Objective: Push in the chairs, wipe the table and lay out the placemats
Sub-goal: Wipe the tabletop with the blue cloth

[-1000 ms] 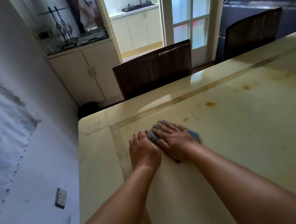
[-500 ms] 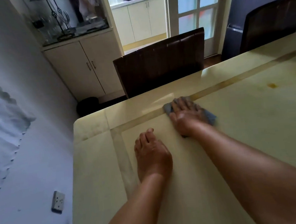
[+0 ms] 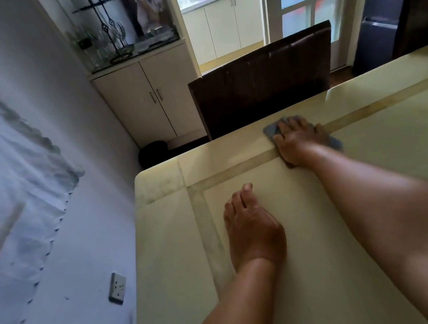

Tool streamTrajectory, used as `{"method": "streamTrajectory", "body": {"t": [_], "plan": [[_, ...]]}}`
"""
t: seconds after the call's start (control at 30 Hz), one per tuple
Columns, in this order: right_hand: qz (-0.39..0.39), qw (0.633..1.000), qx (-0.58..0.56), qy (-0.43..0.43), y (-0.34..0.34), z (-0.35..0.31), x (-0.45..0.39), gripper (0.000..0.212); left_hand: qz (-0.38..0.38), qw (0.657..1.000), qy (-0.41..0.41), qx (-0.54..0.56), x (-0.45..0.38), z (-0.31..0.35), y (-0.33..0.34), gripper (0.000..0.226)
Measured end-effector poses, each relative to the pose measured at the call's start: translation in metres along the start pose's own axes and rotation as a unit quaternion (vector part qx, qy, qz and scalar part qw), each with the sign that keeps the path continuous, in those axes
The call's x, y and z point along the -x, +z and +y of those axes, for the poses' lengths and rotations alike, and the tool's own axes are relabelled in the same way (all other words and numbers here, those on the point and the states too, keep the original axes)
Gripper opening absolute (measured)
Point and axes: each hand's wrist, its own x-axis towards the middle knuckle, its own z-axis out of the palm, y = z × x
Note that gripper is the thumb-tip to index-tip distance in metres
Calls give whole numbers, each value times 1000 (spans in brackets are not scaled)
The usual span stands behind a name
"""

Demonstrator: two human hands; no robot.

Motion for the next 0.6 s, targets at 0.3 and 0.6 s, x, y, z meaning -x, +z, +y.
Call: {"method": "streamTrajectory", "body": {"t": [0.3, 0.6], "plan": [[-5, 997, 18, 73, -8, 25, 35, 55, -11, 999, -21, 29, -2, 2, -2, 54], [-84, 956, 59, -276, 17, -15, 171, 59, -15, 985, -45, 164, -1, 0, -17, 34]]}}
